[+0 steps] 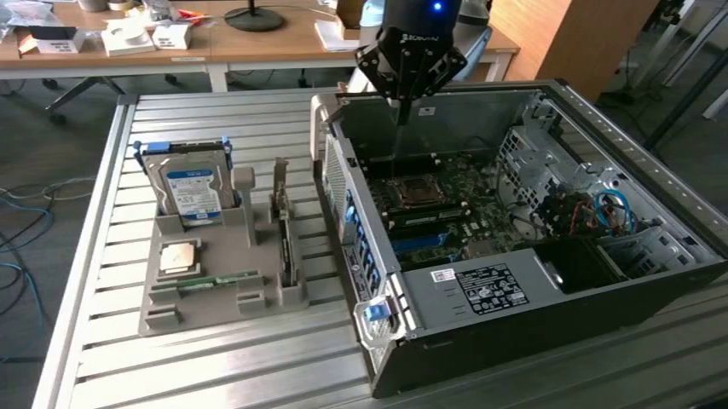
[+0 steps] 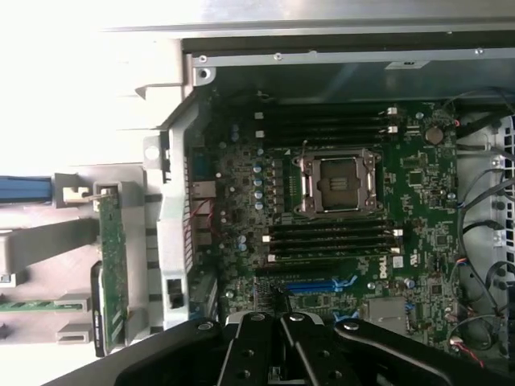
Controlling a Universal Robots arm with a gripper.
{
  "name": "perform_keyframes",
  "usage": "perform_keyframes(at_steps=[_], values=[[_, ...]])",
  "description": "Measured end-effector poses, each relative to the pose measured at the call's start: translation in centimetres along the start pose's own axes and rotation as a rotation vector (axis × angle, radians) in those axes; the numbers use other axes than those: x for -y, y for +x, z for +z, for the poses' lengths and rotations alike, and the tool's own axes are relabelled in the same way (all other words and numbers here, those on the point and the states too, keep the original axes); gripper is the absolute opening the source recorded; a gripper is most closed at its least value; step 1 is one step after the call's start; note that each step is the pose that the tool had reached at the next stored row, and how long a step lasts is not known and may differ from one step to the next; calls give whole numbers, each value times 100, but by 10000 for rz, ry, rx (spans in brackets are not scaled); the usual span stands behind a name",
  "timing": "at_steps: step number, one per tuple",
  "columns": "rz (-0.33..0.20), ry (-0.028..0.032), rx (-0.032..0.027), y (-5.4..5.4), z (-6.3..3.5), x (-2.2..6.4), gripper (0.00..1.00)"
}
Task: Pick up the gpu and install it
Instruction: 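Reach for the gpu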
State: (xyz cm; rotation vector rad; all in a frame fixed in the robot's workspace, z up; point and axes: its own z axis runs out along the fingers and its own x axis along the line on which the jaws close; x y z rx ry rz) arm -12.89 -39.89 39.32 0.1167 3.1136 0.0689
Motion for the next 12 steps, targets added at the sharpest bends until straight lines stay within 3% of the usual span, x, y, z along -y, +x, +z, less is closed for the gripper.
perform_keyframes(at_steps=[12], values=[[-2, 1, -1, 273, -5, 21, 11]])
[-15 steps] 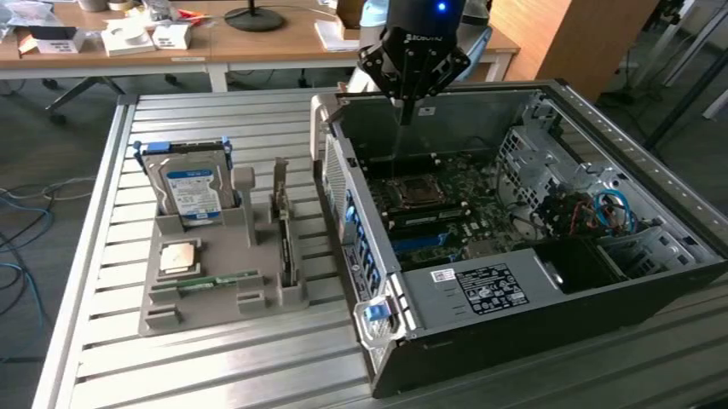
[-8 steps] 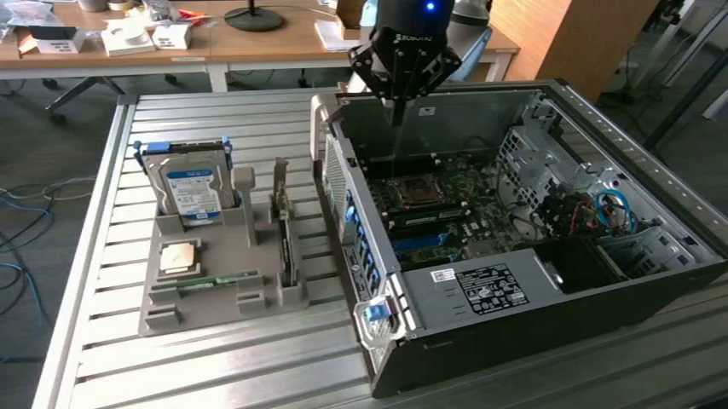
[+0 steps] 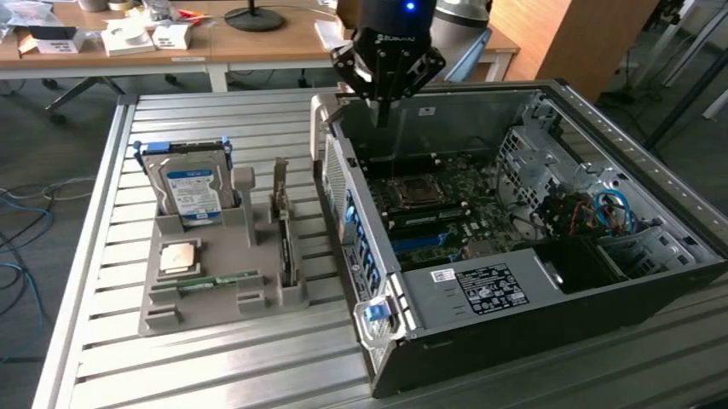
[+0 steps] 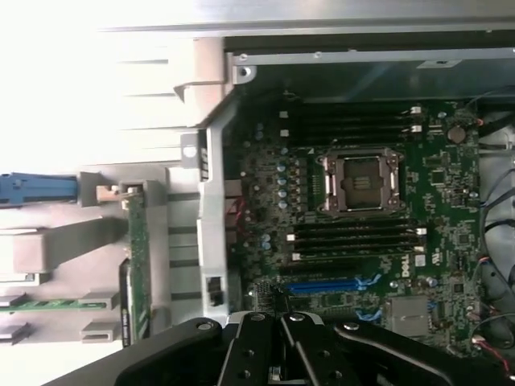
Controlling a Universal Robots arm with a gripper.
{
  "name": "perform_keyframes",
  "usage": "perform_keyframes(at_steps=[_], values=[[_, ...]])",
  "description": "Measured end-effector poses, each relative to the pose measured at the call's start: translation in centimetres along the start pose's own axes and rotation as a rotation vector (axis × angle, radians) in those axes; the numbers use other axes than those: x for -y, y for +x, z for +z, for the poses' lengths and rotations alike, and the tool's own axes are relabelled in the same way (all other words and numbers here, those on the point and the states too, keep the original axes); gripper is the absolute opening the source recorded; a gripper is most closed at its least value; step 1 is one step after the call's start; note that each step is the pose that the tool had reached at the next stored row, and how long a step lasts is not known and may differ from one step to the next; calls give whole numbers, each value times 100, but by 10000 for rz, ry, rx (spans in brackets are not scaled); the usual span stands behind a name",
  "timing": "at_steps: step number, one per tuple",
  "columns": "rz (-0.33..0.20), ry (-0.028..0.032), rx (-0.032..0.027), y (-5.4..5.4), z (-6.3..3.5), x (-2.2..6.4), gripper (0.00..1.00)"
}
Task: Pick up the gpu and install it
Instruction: 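Reach for the gpu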
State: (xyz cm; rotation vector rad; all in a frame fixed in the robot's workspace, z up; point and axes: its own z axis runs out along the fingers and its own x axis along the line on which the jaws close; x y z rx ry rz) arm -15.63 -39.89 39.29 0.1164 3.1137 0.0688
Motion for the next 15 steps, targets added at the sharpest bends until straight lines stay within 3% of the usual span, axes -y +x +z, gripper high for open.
perform_keyframes(at_steps=[15], values=[[4, 0, 0, 393, -1, 29, 11]])
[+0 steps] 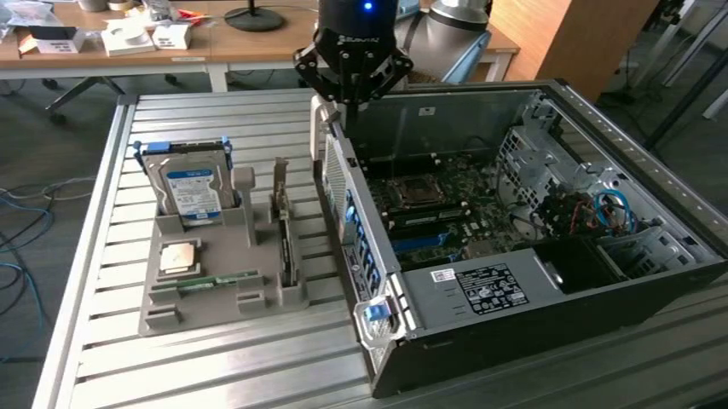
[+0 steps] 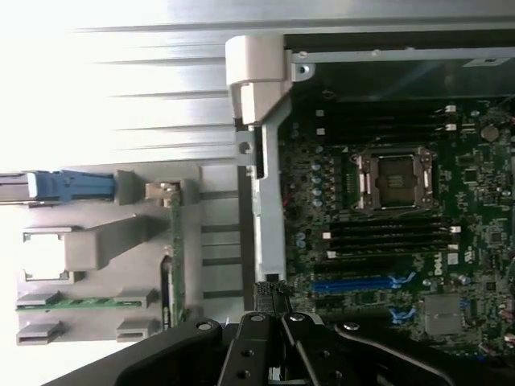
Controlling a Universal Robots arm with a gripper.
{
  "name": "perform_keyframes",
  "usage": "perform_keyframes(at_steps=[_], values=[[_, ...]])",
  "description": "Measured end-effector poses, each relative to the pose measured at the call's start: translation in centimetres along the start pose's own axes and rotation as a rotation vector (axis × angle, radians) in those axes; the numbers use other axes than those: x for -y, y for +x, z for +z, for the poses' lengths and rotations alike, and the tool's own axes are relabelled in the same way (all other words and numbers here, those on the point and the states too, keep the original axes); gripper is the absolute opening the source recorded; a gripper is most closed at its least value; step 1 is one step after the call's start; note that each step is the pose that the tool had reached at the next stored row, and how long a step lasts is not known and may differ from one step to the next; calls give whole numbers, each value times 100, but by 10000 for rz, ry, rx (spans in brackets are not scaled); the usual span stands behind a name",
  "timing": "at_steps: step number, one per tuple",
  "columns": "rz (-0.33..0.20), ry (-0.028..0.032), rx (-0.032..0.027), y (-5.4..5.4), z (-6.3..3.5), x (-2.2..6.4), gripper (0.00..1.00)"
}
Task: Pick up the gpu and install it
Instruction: 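Reach for the gpu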
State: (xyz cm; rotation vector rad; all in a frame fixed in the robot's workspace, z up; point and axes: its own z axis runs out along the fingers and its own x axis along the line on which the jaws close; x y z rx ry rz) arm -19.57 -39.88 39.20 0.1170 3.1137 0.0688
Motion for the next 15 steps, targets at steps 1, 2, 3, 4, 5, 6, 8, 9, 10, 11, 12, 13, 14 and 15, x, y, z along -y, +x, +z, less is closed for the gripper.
perform_keyframes(at_steps=[1, 2, 3, 4, 5, 6, 8, 9, 10, 11, 12, 13, 14, 15], values=[[1, 0, 0, 28, 0, 2, 11], [1, 0, 0, 55, 0, 4, 11], [1, 0, 0, 82, 0, 6, 11], [1, 0, 0, 109, 0, 8, 11], [1, 0, 1, 135, 1, 11, 11], [3, 0, 1, 160, 1, 12, 11], [5, 0, 1, 208, 1, 16, 11], [5, 0, 0, 232, 1, 17, 11], [4, 0, 1, 257, 1, 20, 11], [5, 0, 1, 283, 1, 22, 11], [5, 0, 0, 309, 2, 24, 11], [6, 0, 0, 336, 2, 26, 11], [8, 0, 1, 360, 3, 27, 11], [9, 0, 0, 386, 3, 29, 11]])
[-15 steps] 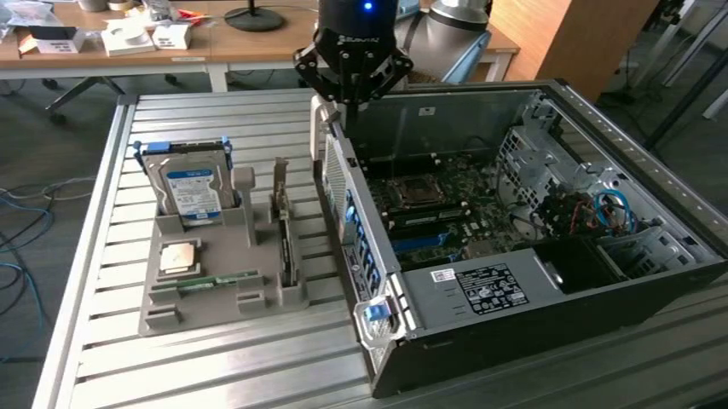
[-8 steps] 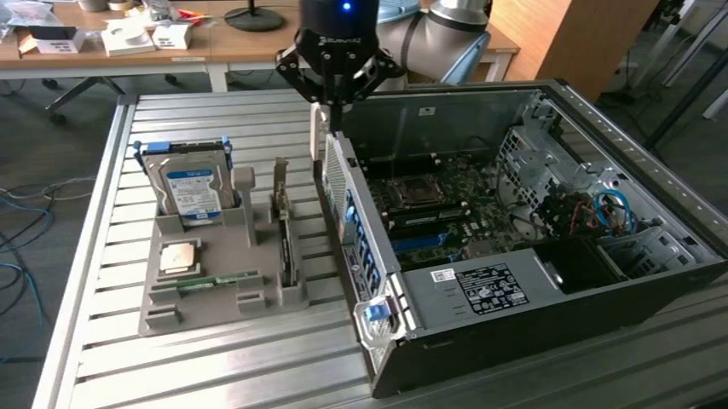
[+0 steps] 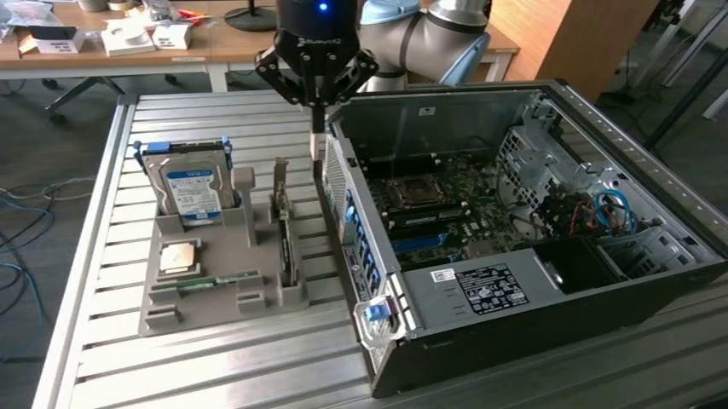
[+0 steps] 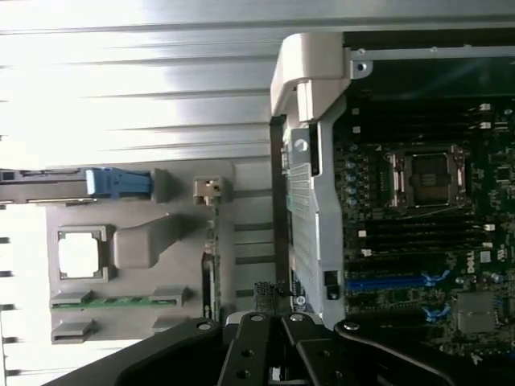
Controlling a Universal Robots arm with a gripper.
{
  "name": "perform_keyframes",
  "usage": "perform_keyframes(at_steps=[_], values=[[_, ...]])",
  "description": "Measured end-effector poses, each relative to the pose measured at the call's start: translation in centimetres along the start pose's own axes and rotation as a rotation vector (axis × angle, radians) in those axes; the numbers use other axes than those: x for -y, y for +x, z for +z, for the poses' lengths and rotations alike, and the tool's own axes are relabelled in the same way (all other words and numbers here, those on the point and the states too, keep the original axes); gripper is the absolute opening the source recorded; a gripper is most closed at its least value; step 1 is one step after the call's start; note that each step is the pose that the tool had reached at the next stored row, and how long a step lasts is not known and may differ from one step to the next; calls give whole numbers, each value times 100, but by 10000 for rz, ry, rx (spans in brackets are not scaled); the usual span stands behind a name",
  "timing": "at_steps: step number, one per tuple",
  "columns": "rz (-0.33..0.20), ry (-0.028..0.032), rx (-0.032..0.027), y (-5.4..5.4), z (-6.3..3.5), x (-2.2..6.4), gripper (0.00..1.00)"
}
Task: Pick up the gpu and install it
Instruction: 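Reach for the gpu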
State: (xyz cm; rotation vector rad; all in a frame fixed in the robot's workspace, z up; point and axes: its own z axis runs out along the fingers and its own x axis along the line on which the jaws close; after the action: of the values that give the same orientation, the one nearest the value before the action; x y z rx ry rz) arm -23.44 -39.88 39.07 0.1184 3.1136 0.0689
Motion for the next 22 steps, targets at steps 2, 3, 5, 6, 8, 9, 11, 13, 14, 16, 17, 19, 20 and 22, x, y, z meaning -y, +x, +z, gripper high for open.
perform_keyframes(at_steps=[2, 3, 5, 6, 8, 9, 11, 13, 14, 16, 17, 19, 20, 22], values=[[2, 0, 0, 52, 0, 4, 11], [2, 0, 1, 78, 1, 6, 11], [3, 1, 0, 131, 1, 10, 11], [4, 0, 0, 161, 2, 13, 11], [9, 0, 1, 219, 2, 17, 11], [12, 0, 0, 246, 3, 19, 11], [14, 1, 1, 296, 4, 23, 11], [16, 0, 1, 337, 5, 26, 11], [17, 1, 1, 355, 5, 27, 11], [19, 0, 2, 384, 7, 29, 11], [19, 1, 2, 395, 7, 30, 11], [19, 0, 2, 408, 8, 31, 11], [18, 1, 2, 409, 8, 31, 11], [17, 1, 1, 410, 7, 31, 11]])
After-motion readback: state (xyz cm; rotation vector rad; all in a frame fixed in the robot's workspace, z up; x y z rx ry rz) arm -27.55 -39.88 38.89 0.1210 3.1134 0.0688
